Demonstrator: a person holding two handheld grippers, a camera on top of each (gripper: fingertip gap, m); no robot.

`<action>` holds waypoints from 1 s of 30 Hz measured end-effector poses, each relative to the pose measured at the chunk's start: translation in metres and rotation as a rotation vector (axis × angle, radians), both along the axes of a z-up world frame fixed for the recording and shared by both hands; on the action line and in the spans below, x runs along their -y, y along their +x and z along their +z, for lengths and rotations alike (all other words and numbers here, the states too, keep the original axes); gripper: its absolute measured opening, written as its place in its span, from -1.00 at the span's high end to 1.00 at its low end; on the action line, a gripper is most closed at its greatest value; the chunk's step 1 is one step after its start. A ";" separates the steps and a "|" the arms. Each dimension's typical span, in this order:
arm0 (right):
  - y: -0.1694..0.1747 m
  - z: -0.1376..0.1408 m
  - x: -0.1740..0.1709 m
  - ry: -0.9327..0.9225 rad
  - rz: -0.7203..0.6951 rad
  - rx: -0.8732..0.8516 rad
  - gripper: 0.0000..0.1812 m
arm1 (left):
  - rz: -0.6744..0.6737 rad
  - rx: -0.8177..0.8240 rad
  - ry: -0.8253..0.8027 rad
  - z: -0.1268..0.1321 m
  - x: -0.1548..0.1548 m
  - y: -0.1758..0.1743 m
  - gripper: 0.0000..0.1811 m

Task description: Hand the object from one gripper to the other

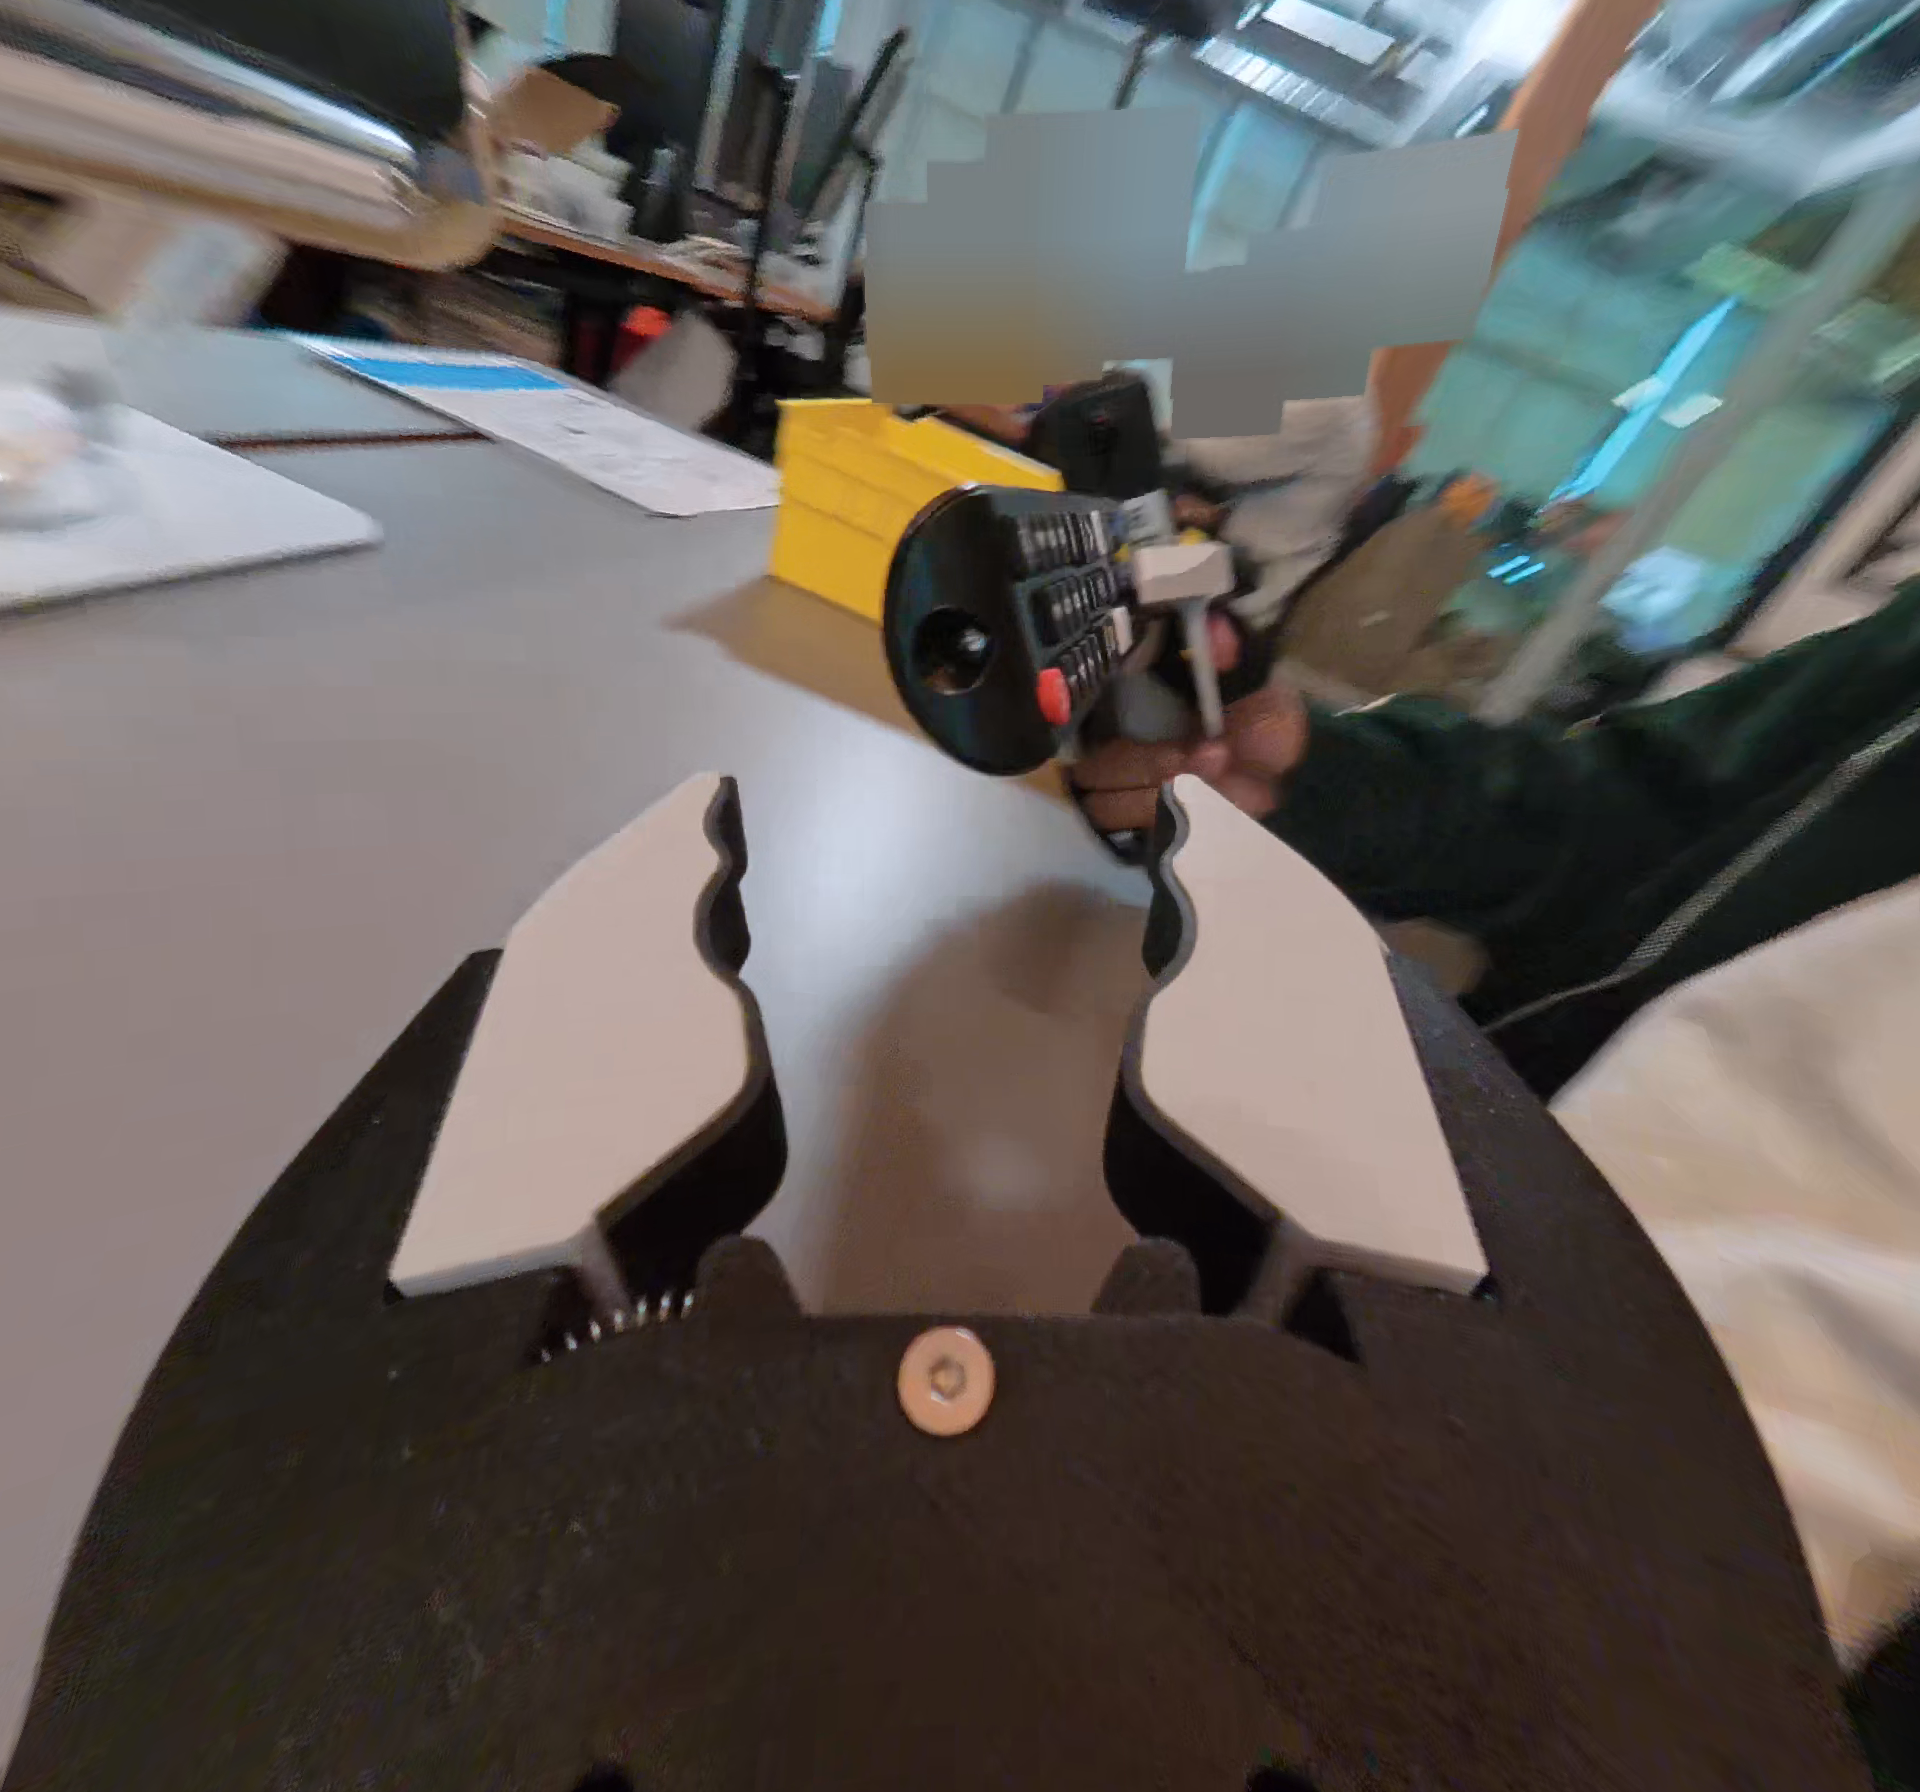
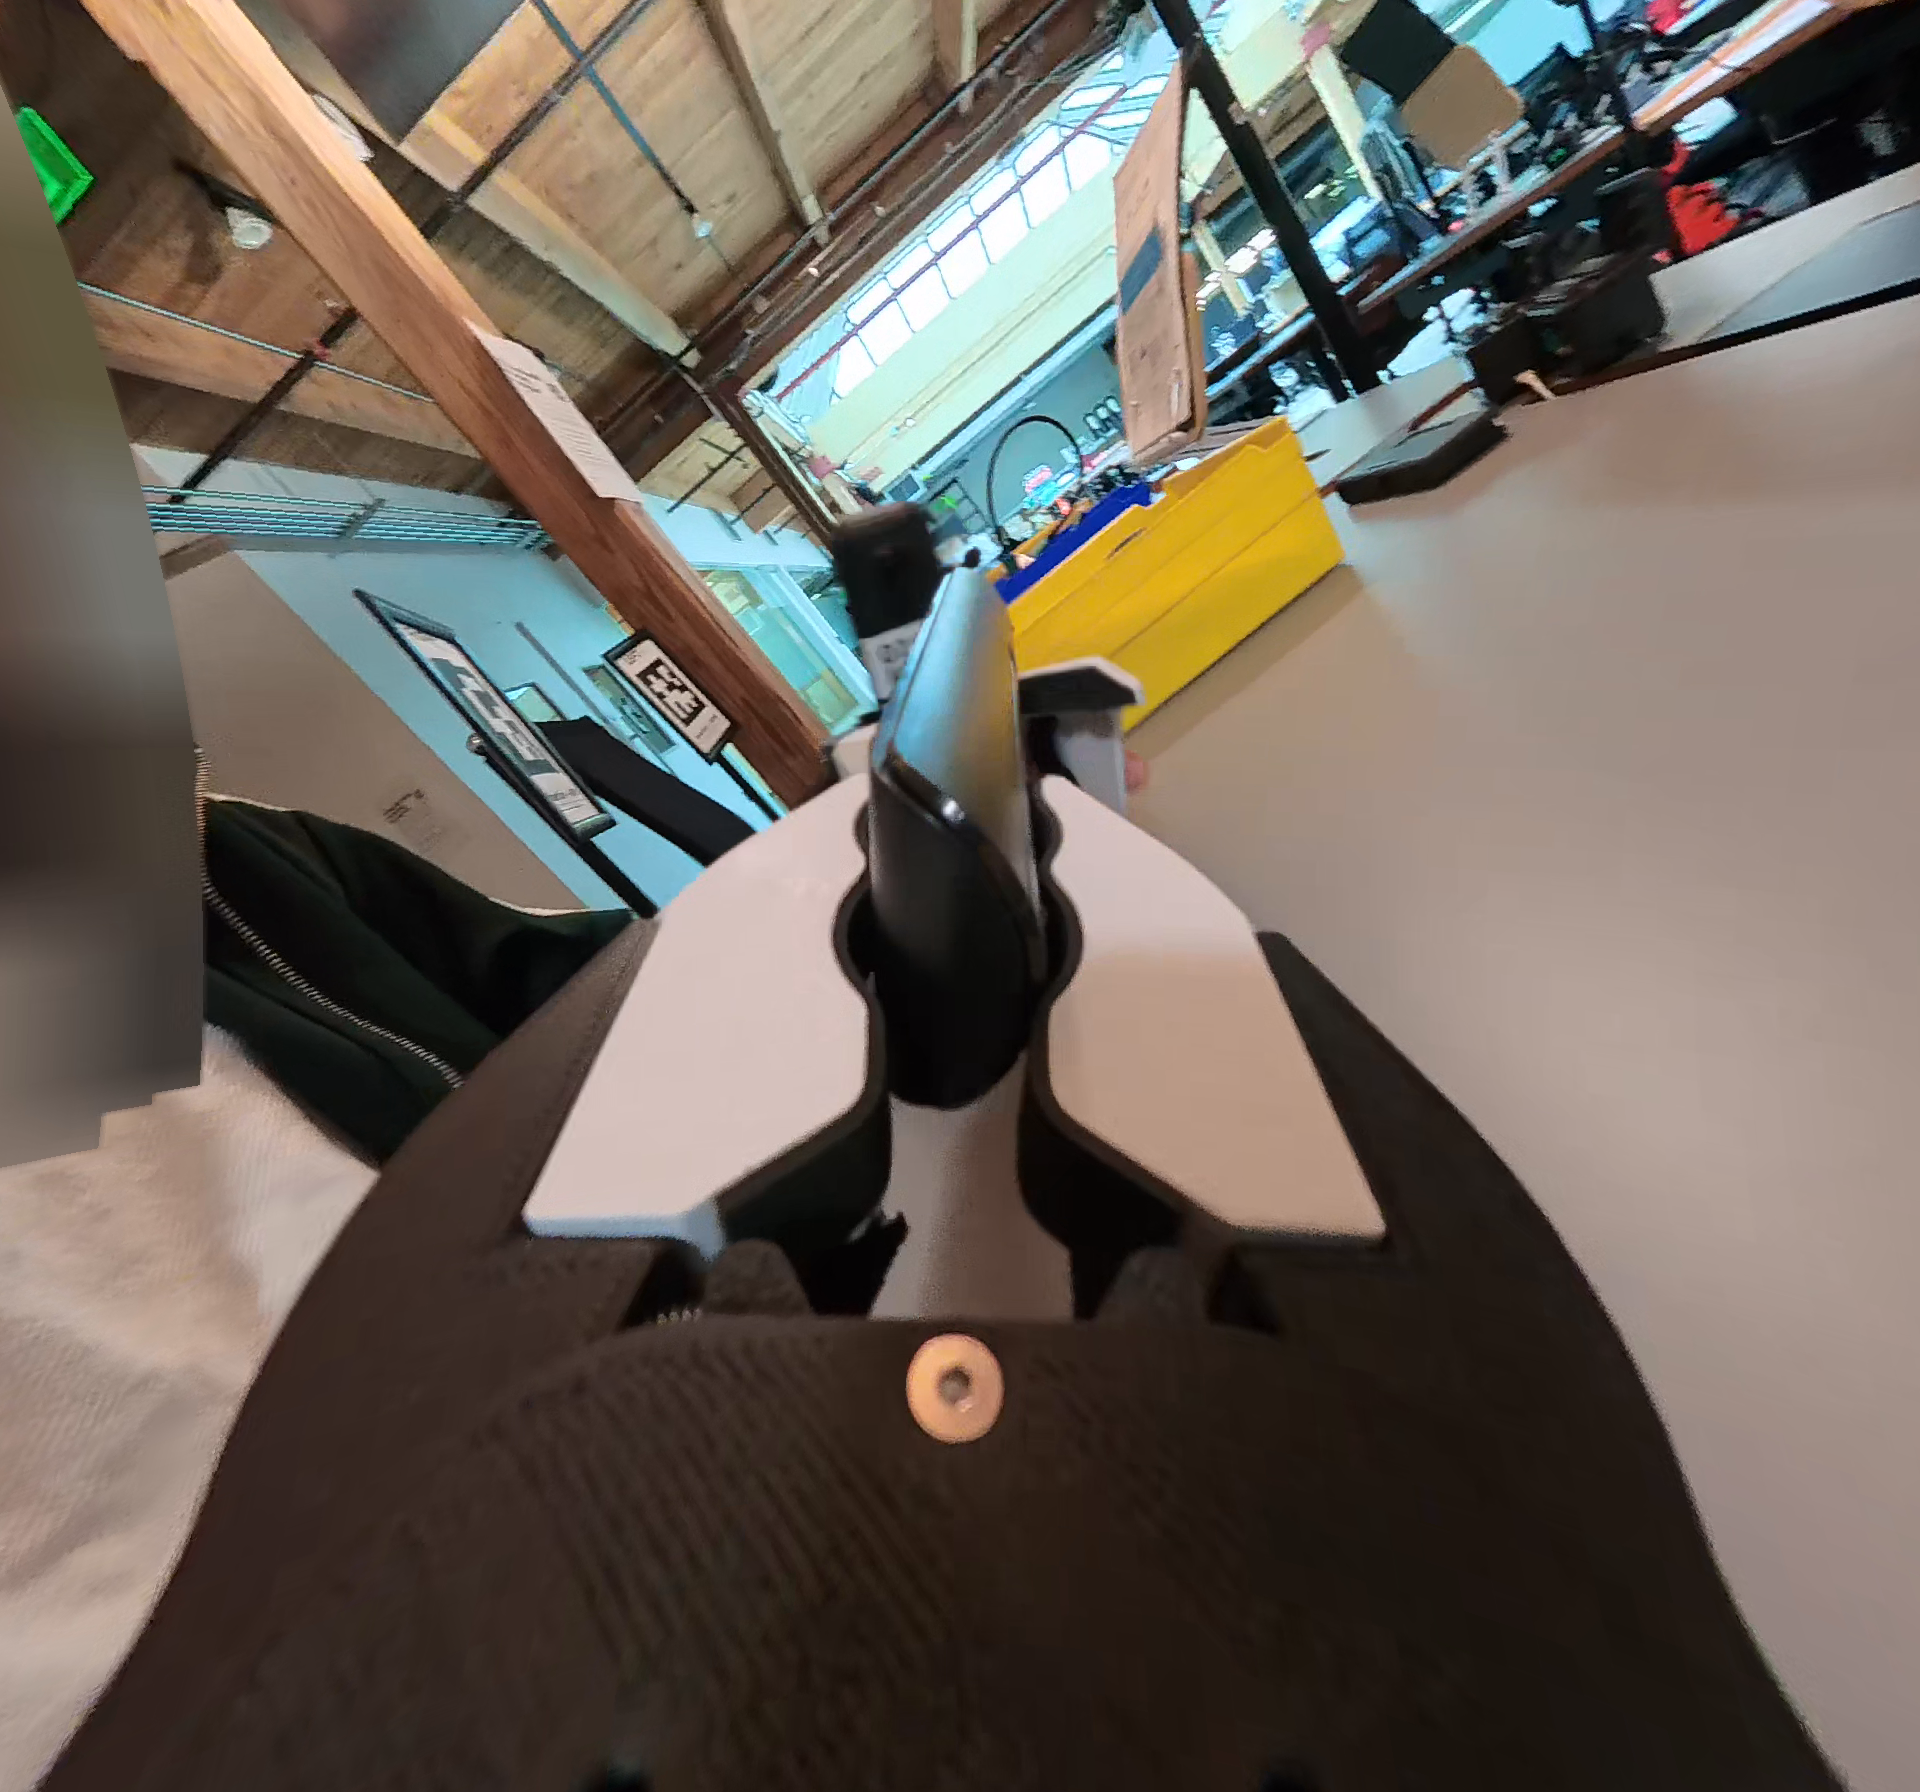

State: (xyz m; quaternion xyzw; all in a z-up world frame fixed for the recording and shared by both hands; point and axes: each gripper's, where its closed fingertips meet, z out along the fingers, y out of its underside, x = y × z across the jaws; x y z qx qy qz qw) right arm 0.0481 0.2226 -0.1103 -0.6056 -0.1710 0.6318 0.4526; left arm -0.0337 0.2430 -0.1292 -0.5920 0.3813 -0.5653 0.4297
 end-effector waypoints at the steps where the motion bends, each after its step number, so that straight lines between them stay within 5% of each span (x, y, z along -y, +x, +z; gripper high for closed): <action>1: 0.002 -0.003 -0.003 -0.011 -0.019 0.018 0.73 | 0.057 -0.056 0.091 -0.001 -0.004 -0.001 0.15; 7: 0.006 -0.020 -0.014 -0.103 -0.081 0.077 0.73 | 0.364 -0.399 0.597 -0.009 -0.023 -0.009 0.11; 12: -0.003 -0.038 -0.012 -0.152 -0.056 0.178 0.73 | 0.319 -0.586 0.938 -0.023 -0.007 0.007 0.11; 19: -0.018 -0.044 -0.002 -0.107 -0.023 0.290 0.73 | 0.261 -0.832 1.055 -0.054 -0.002 0.018 0.17; 30: -0.027 -0.053 0.005 -0.037 -0.008 0.433 0.72 | 0.255 -0.882 0.992 -0.065 -0.009 0.011 0.28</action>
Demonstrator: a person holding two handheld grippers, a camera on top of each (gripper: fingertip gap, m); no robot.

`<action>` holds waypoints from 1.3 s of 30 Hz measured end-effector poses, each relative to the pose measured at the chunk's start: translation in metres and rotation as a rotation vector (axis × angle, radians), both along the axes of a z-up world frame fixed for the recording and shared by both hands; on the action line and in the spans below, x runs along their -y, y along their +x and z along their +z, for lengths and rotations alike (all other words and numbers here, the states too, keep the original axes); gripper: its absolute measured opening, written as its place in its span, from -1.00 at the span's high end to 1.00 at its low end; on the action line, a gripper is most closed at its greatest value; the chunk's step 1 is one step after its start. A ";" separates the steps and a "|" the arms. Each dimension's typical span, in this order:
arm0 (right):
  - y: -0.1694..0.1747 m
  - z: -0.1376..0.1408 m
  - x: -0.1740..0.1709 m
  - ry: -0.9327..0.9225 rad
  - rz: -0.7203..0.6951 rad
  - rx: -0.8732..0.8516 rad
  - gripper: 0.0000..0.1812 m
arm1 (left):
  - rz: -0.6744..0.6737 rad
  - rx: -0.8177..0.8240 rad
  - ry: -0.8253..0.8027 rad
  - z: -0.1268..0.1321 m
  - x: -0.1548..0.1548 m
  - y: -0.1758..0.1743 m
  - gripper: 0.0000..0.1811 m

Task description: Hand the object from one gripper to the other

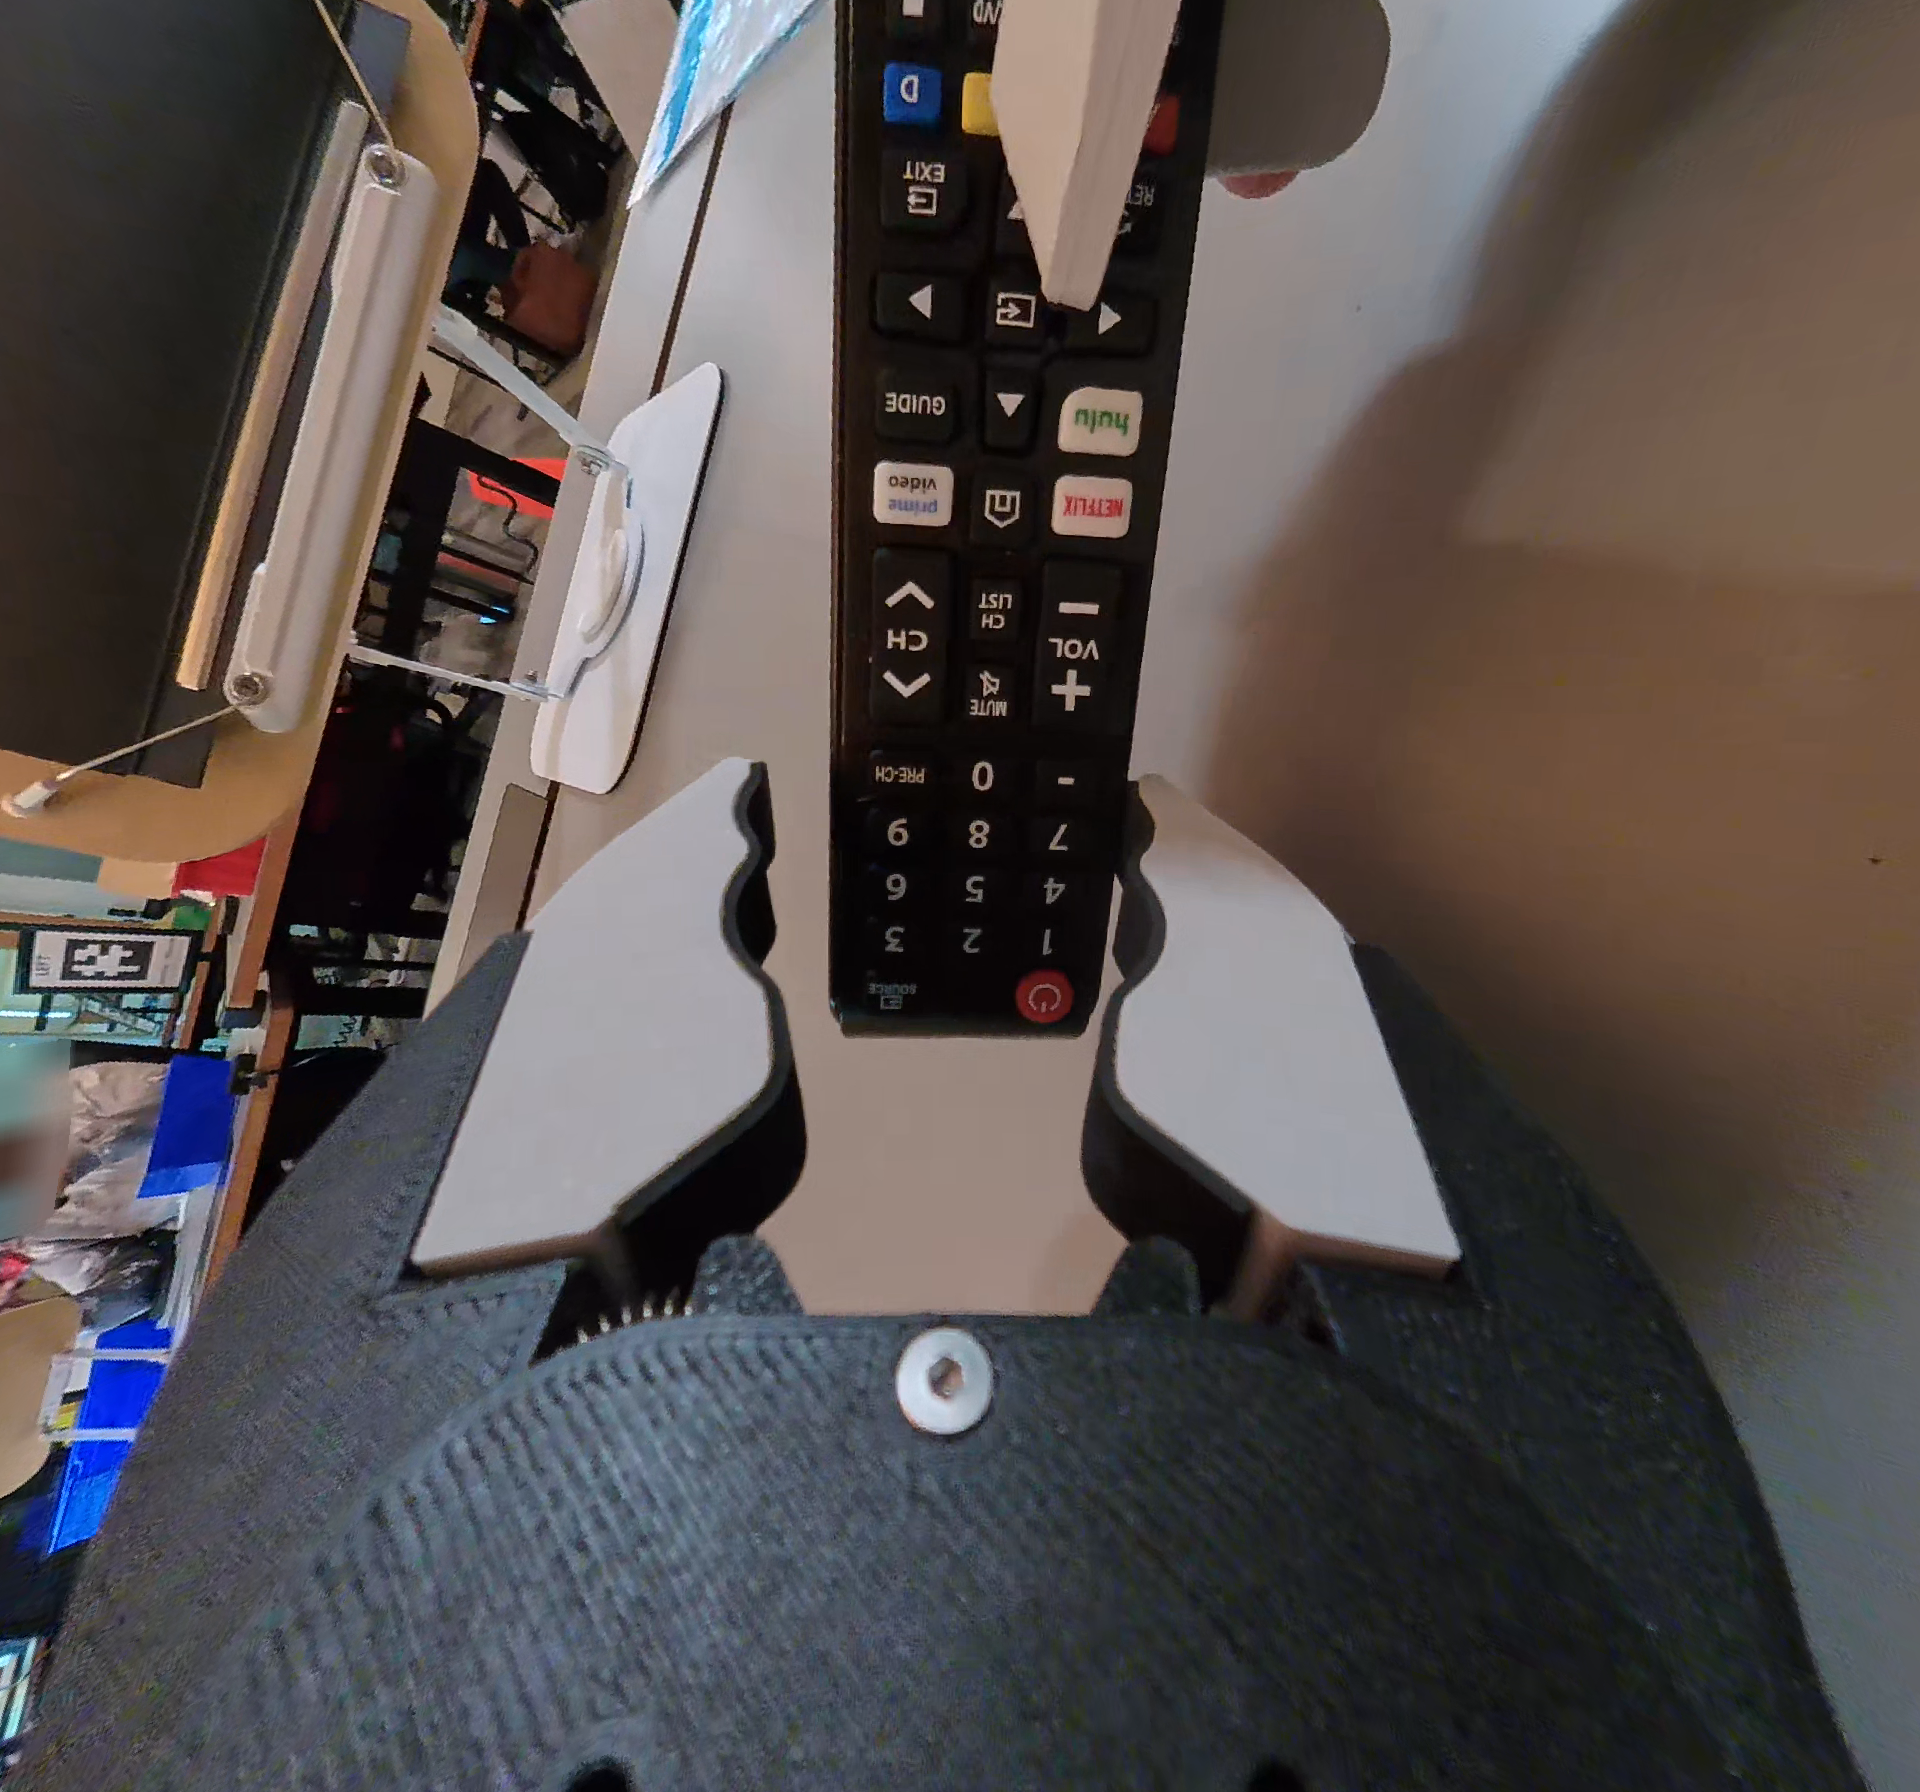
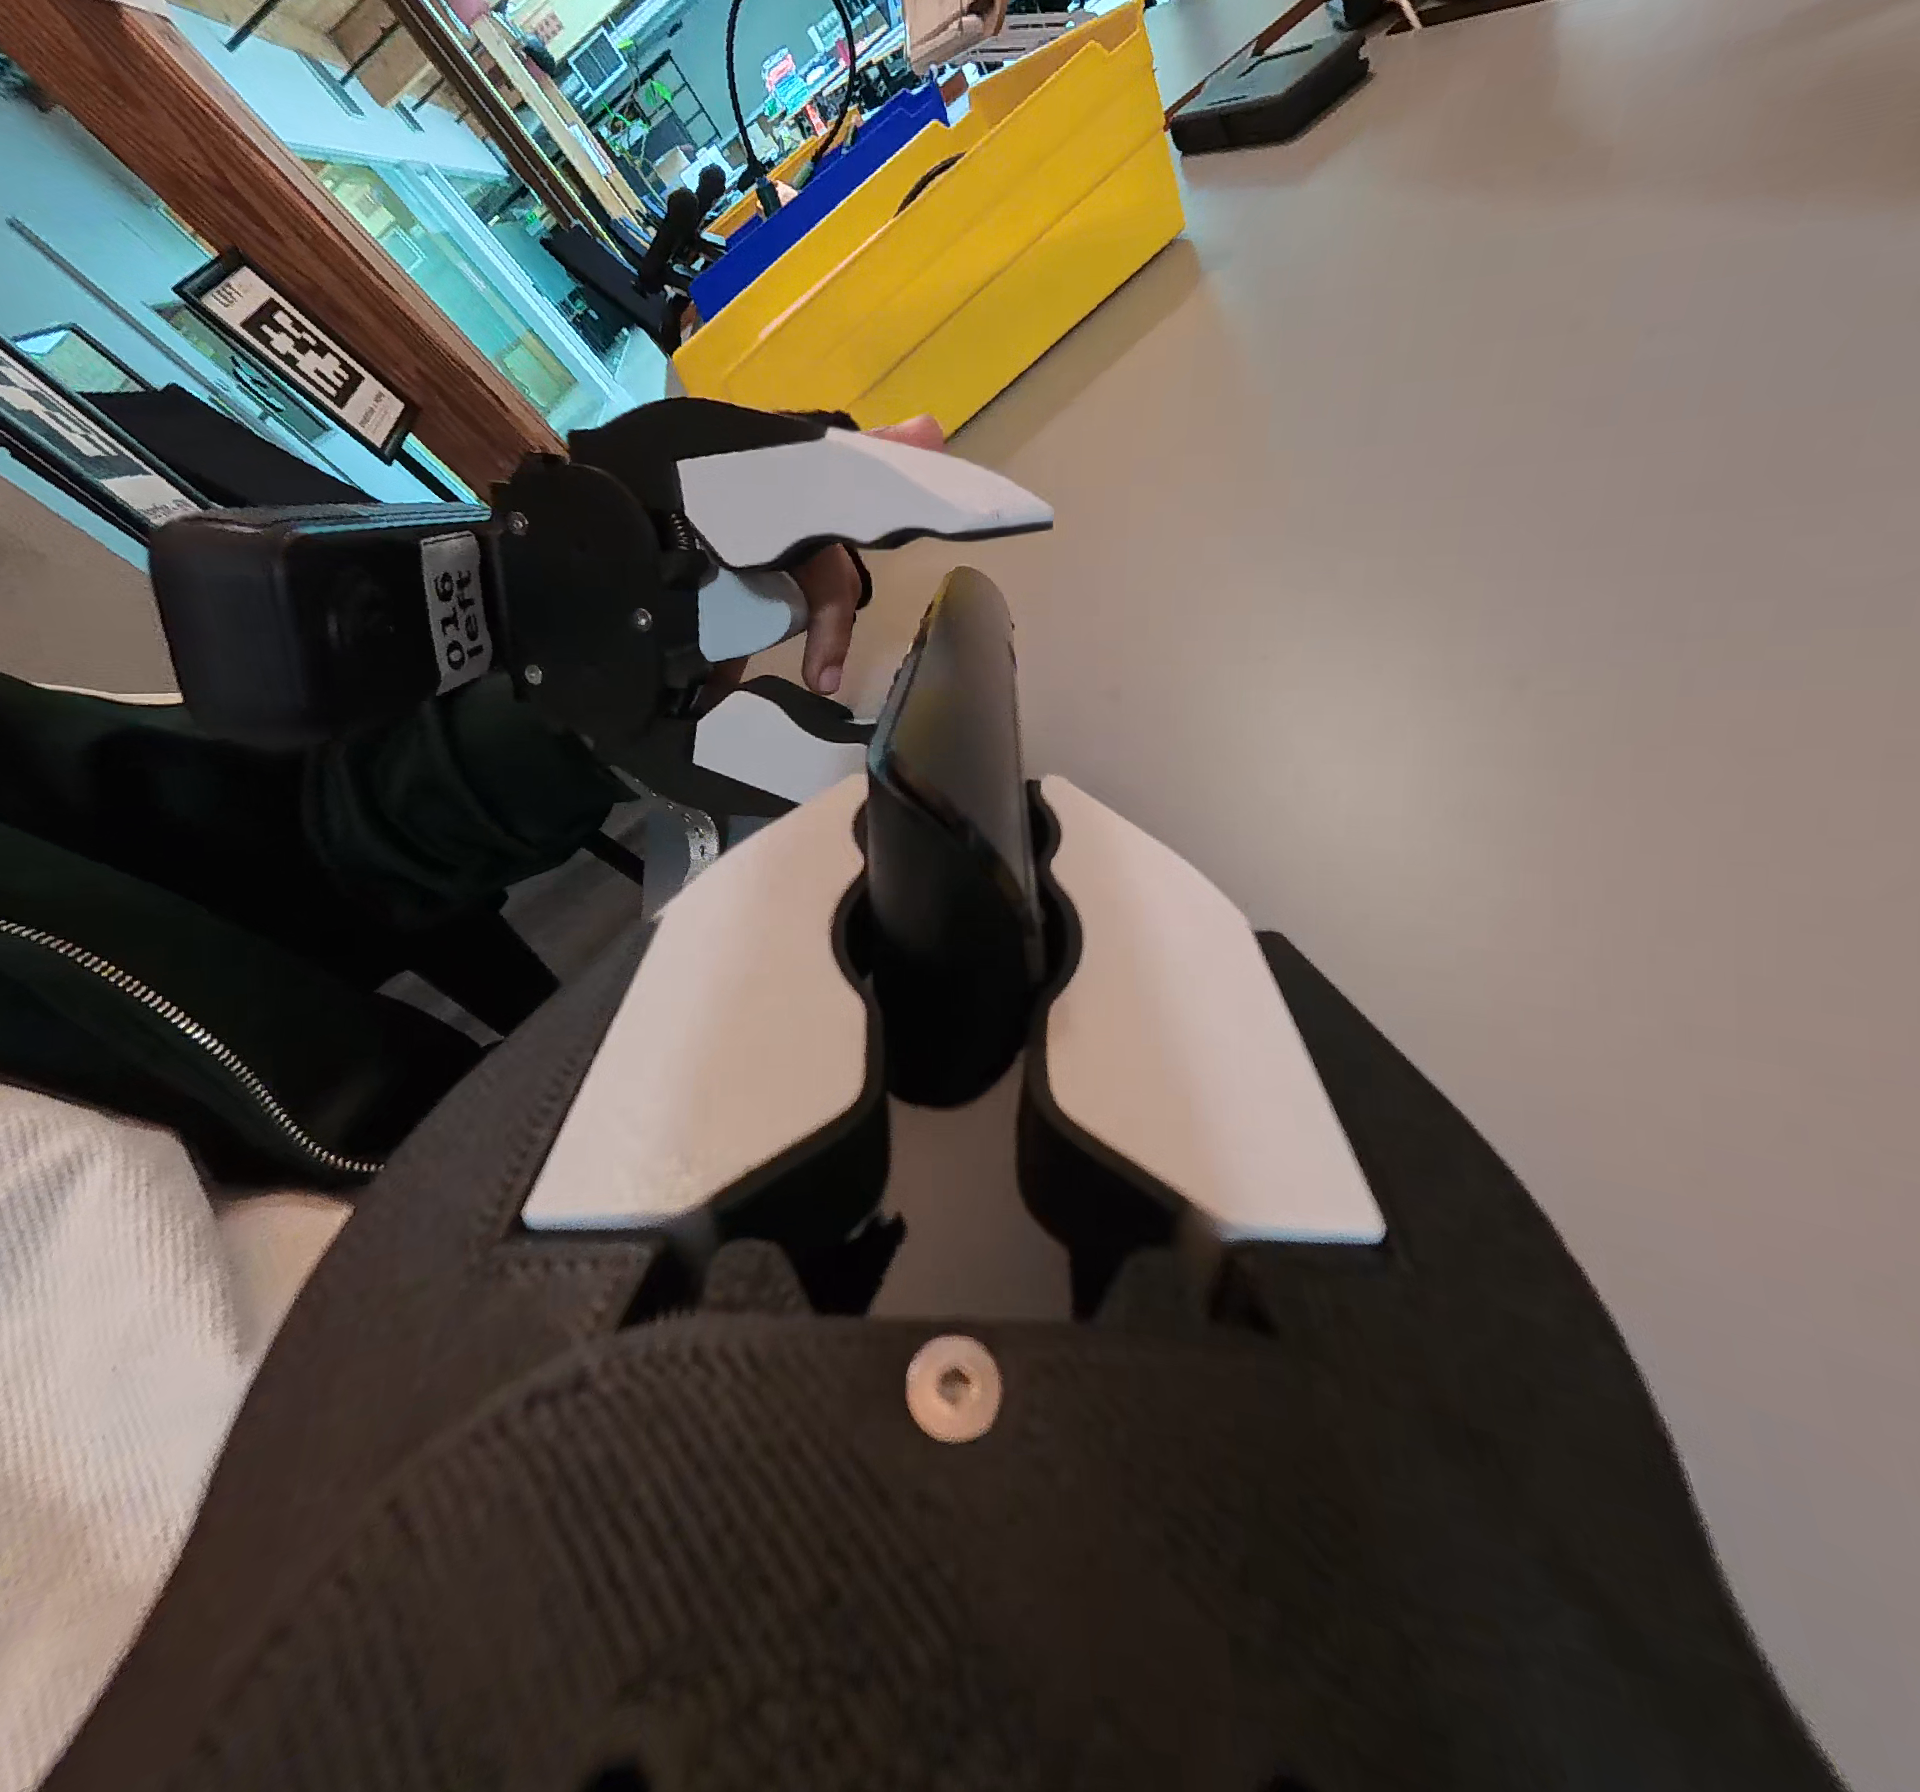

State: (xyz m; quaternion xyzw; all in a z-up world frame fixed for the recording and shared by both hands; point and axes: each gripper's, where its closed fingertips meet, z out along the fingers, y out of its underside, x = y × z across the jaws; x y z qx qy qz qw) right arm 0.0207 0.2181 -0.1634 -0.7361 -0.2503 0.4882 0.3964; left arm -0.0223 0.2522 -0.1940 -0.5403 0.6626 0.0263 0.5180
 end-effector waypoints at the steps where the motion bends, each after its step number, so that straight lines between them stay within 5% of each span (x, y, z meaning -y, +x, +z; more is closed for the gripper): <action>1: 0.000 -0.001 0.000 0.001 0.002 0.006 0.72 | 0.001 -0.006 0.000 -0.001 0.000 0.000 0.28; 7: -0.001 -0.001 0.001 0.030 0.006 0.036 0.73 | -0.010 -0.033 -0.048 -0.009 0.003 0.000 0.42; 25: -0.004 0.009 0.002 0.071 -0.015 -0.014 0.71 | 0.000 -0.037 -0.037 -0.004 0.002 -0.002 0.43; 32: 0.001 0.038 0.003 0.140 -0.027 -0.210 0.49 | 0.001 0.085 -0.105 0.009 0.002 -0.001 0.43; 39: 0.012 0.060 0.002 0.220 -0.060 -0.344 0.35 | -0.023 0.392 -0.348 0.037 0.004 -0.002 0.44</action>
